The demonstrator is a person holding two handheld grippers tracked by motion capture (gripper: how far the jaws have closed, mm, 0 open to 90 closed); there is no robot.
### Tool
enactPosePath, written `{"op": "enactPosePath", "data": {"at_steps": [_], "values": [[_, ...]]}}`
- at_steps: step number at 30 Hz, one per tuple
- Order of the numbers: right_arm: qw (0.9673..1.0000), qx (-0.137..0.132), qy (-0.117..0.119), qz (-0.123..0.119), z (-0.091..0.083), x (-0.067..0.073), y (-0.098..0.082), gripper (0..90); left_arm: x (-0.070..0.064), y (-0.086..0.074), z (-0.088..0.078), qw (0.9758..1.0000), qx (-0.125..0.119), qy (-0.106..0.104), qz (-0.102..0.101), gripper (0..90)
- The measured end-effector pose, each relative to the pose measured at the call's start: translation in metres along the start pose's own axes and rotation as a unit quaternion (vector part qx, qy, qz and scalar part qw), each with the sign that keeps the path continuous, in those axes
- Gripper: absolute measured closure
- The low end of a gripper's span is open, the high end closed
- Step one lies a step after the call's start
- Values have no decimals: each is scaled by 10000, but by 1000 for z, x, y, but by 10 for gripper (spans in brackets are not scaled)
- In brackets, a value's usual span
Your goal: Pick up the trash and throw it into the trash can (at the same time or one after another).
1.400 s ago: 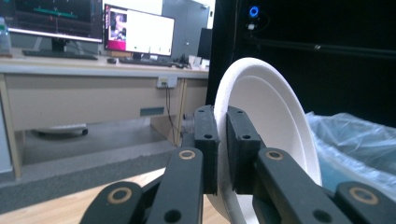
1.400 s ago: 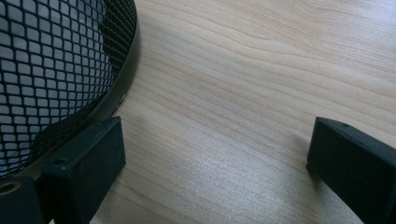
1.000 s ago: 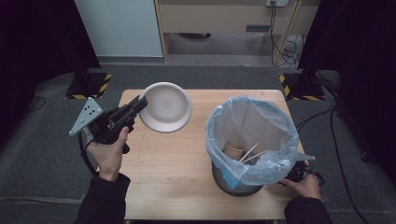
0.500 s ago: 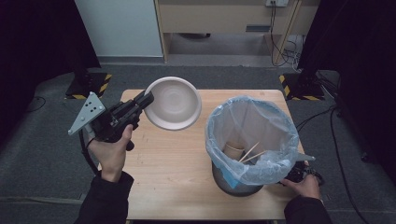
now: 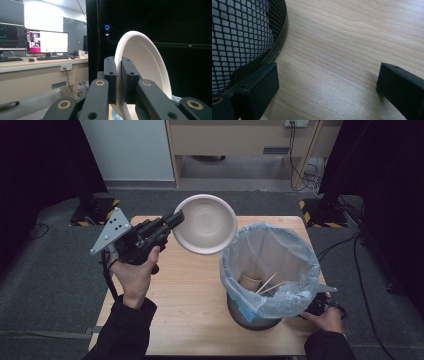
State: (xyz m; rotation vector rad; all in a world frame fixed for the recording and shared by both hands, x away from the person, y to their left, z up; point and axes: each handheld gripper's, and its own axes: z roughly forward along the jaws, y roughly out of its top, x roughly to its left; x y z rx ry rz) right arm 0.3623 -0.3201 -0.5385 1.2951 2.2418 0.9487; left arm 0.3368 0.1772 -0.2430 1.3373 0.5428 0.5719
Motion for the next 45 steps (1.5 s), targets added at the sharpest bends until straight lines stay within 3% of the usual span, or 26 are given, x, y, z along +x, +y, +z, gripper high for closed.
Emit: {"op": "enactPosePath", "data": {"at_steps": [7, 24, 38, 45], "values": [[10000, 1, 0, 1, 0, 0, 0, 43, -6, -2, 10, 9999, -42, -110, -90, 837], [10000, 3, -3, 0, 0, 0, 0, 43, -25, -14, 39, 9991, 111, -396, -86, 837], [10000, 2, 4, -1, 0, 0, 0, 41, -45, -30, 65, 9973, 337, -653, -36, 837], [10000, 4, 7, -3, 0, 0, 0, 39, -51, -47, 78, 9953, 556, -794, -61, 836]]}}
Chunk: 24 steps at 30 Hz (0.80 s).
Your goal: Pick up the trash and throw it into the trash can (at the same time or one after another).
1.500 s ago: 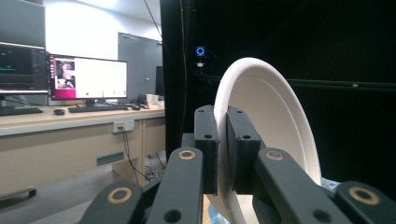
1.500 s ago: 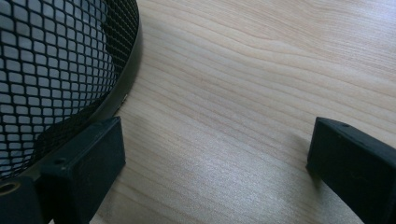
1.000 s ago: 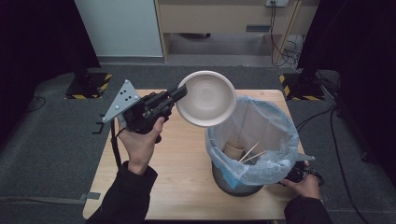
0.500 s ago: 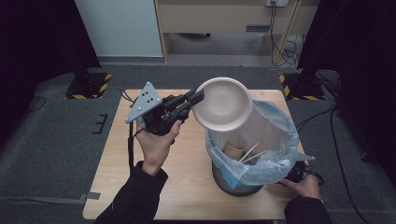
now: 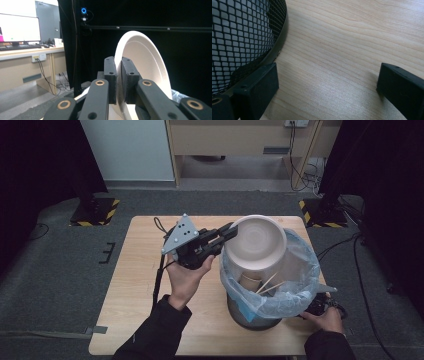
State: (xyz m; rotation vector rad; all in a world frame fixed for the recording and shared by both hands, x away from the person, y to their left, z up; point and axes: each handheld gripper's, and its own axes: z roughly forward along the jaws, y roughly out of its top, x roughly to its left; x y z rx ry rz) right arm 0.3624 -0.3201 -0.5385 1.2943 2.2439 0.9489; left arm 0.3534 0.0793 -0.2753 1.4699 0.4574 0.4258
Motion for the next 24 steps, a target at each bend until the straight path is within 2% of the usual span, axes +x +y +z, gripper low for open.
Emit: {"op": "enactPosePath", "data": {"at_steps": [8, 15, 17, 18, 20, 21, 23, 24], "values": [[10000, 2, 5, -5, 0, 0, 0, 37, -1, -18, 11, 9996, 241, -127, -116, 836], [10000, 15, 15, -12, 0, 0, 0, 37, -1, -27, 19, 9984, 406, -316, -216, 823], [10000, 15, 16, -12, 0, 0, 0, 37, -1, -29, 20, 9981, 370, -391, -291, 756], [10000, 16, 18, -11, 0, 0, 0, 37, -1, -30, 19, 9981, 350, -398, -307, 756], [10000, 15, 18, -15, 0, 0, 0, 37, 0, -30, 18, 9983, 340, -367, -304, 679], [10000, 15, 18, -15, 0, 0, 0, 37, 1, -29, 17, 9983, 316, -360, -322, 679], [10000, 16, 20, -11, 0, 0, 0, 37, 3, -28, 13, 9981, 275, -361, -408, 593], [10000, 16, 20, -12, 0, 0, 0, 37, 4, -28, 10, 9984, 252, -330, -375, 572]]}}
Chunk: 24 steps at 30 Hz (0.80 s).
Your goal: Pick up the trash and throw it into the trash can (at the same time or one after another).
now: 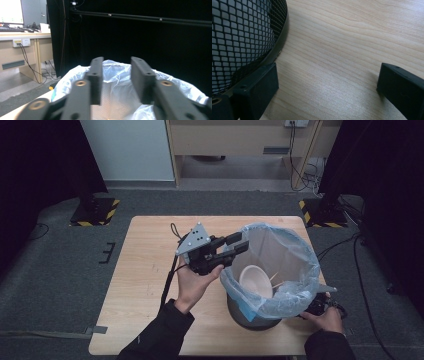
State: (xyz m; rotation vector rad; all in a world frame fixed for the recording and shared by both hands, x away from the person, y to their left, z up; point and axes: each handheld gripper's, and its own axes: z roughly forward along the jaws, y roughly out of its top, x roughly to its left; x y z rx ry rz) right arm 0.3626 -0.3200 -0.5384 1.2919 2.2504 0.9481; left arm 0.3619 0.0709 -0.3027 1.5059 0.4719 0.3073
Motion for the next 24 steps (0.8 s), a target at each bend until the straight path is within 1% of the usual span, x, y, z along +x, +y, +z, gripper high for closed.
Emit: {"op": "enactPosePath", "data": {"at_steps": [1, 3, 4, 5, 6, 8, 10, 13, 14, 15, 16, 17, 18, 19, 20, 21, 22, 23, 24], "values": [[10000, 1, 0, 2, 0, 0, 0, 37, 2, 0, -8, 9999, -10, 100, 51, 519], [10000, 0, -1, -2, 0, 0, 0, 37, 6, -1, -17, 9998, -30, 212, 39, 472], [10000, 0, -1, -2, 0, 0, 0, 37, 6, -1, -17, 9998, -30, 212, 39, 449], [10000, 5, 1, 18, 0, 0, 0, 37, 11, -4, -28, 9993, -16, 366, 59, 435], [10000, 5, 1, 18, 0, 0, 0, 37, 11, -4, -28, 9993, -16, 366, 59, 424], [10000, 0, -1, -3, 0, 0, 0, 37, 16, -8, -39, 9987, 30, 509, 58, 413], [10000, 0, 0, -3, 0, 0, 0, 37, 23, -15, -51, 9978, 68, 661, -11, 385], [10000, 0, -1, 0, 0, 0, 0, 37, 30, -25, -66, 9961, 195, 858, -15, 360], [10000, 5, 2, 20, 0, 0, 0, 37, 34, -34, -75, 9947, 295, 984, -61, 350], [10000, 5, 1, 19, 0, 0, 0, 37, 34, -34, -75, 9947, 295, 984, -61, 344], [10000, 5, 1, 19, 0, 0, 0, 37, 37, -39, -80, 9939, 355, 1036, -89, 344], [10000, 6, 1, 18, 0, 0, 0, 37, 39, -44, -84, 9932, 431, 1077, -115, 339], [10000, 6, 0, 15, 0, 0, 0, 37, 43, -56, -91, 9910, 645, 1162, -169, 330], [10000, 6, 0, 15, 0, 0, 0, 37, 43, -56, -91, 9910, 645, 1162, -169, 328], [10000, 5, 0, 17, 0, 0, 0, 36, 47, -68, -98, 9883, 853, 1248, -208, 327], [10000, 5, 0, 17, 0, 0, 0, 36, 47, -68, -98, 9883, 853, 1248, -208, 325], [10000, 6, 0, 17, 0, 0, 0, 37, 51, -80, -103, 9854, 1019, 1339, -266, 321], [10000, 7, 0, 16, 0, 0, 0, 37, 51, -80, -103, 9854, 1019, 1339, -266, 318], [10000, 7, 0, 16, 0, 0, 0, 37, 52, -86, -105, 9838, 1119, 1373, -281, 318]]}}
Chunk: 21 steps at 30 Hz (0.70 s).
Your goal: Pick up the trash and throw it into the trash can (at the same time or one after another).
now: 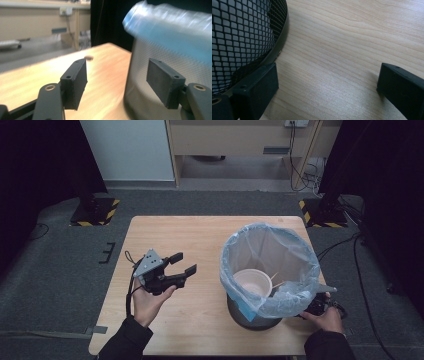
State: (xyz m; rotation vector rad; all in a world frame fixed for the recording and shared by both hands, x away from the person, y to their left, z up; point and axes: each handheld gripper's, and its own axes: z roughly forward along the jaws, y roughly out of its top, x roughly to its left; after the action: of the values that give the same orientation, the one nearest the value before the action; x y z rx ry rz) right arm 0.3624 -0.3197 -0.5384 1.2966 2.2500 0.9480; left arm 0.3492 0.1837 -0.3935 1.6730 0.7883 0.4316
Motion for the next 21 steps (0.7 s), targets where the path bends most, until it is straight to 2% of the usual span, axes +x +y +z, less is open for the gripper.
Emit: {"op": "enactPosePath", "data": {"at_steps": [3, 4, 5, 6, 7, 8, 9, 10, 12, 13, 15, 16, 17, 18, 19, 20, 21], "values": [[10000, -1, -1, 1, 0, 0, 0, 36, 6, -17, 0, 9995, 289, 92, -71, 304], [10000, 0, 2, -1, 0, 0, 0, 34, 10, -30, 0, 9986, 471, 201, -95, 289], [10000, 0, 2, -1, 0, 0, 0, 34, 10, -30, 0, 9986, 471, 201, -95, 280], [10000, -9, 2, -2, 0, 0, 0, 33, 13, -37, 0, 9979, 588, 262, -121, 275], [10000, -6, 5, -4, 0, 0, 0, 32, 18, -53, 1, 9954, 864, 353, -221, 268], [10000, -7, 8, -13, 0, 0, 0, 31, 21, -60, 0, 9937, 1014, 402, -243, 265], [10000, -7, 8, -13, 0, 0, 0, 31, 21, -60, 0, 9937, 1014, 402, -243, 263], [10000, -6, 10, -15, 0, 0, 0, 31, 25, -67, 0, 9918, 1168, 465, -247, 263], [10000, -5, 12, -19, 0, 0, 0, 31, 32, -79, -1, 9864, 1505, 615, -249, 242], [10000, -4, 13, -18, 0, 0, 0, 30, 36, -84, -1, 9832, 1666, 676, -320, 217], [10000, -4, 12, -22, 0, 0, 0, 30, 44, -94, -4, 9749, 2022, 806, -472, 204], [10000, -4, 12, -22, 0, 0, 0, 30, 47, -97, -5, 9726, 2102, 869, -475, 204], [10000, -4, 13, -23, 0, 0, 0, 30, 50, -102, -8, 9682, 2248, 978, -498, 198], [10000, -4, 12, -23, 0, 0, 0, 30, 52, -105, -9, 9650, 2349, 1045, -528, 193], [10000, -5, 12, -25, 0, 0, 0, 30, 54, -107, -11, 9628, 2414, 1079, -557, 193], [10000, 0, 20, -32, 1, 0, 0, 25, 56, -111, -15, 9581, 2549, 1170, -573, 185], [10000, 0, 20, -32, 1, 0, 0, 25, 56, -111, -15, 9581, 2549, 1170, -573, 183]]}}
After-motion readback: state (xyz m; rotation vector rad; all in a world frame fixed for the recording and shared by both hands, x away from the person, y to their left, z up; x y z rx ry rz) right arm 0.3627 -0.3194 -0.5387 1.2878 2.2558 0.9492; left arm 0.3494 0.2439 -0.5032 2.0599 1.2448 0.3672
